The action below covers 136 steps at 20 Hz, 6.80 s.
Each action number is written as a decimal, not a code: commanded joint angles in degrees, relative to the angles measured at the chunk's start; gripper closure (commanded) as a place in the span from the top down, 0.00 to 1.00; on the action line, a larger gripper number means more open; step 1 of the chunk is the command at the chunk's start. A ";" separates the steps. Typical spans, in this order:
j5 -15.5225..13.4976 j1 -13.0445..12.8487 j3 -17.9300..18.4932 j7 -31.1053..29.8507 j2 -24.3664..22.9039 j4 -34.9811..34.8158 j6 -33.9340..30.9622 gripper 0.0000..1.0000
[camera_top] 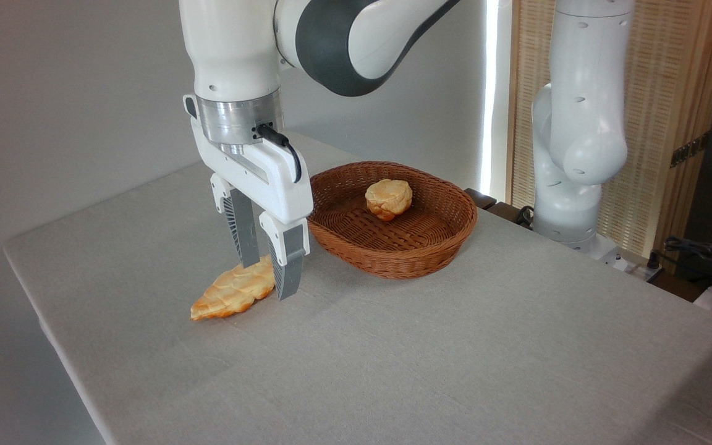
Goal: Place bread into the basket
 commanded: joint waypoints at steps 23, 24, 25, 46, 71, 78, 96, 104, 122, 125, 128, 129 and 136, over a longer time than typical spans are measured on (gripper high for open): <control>0.47 -0.48 0.54 0.53 0.68 0.47 0.36 1.00; 0.47 -0.48 0.54 0.53 0.68 0.47 0.36 1.00; 0.47 -0.48 0.54 0.44 0.68 0.47 0.36 1.00; 0.47 -0.91 0.36 0.09 0.86 0.47 0.01 1.00; -0.67 -1.00 -14.05 -18.37 11.67 0.73 3.17 1.00; -0.41 -1.00 -14.05 -18.28 12.81 0.91 3.70 1.00; -0.32 -0.56 -13.96 -16.70 10.18 0.91 2.83 0.51; -0.32 -0.65 -14.05 -16.61 1.22 0.82 -6.03 0.55; -0.67 -0.74 -13.44 -13.01 -6.70 -1.99 -40.76 1.00; -0.93 -1.09 -13.87 -13.01 -6.61 -2.69 -42.79 1.00; -1.28 -1.26 -14.05 -12.92 -6.35 -2.78 -43.23 1.00; -1.28 -1.70 -14.05 -12.92 -6.18 -2.78 -43.23 1.00; -1.55 -2.50 -14.05 -12.92 -5.91 -2.87 -43.23 1.00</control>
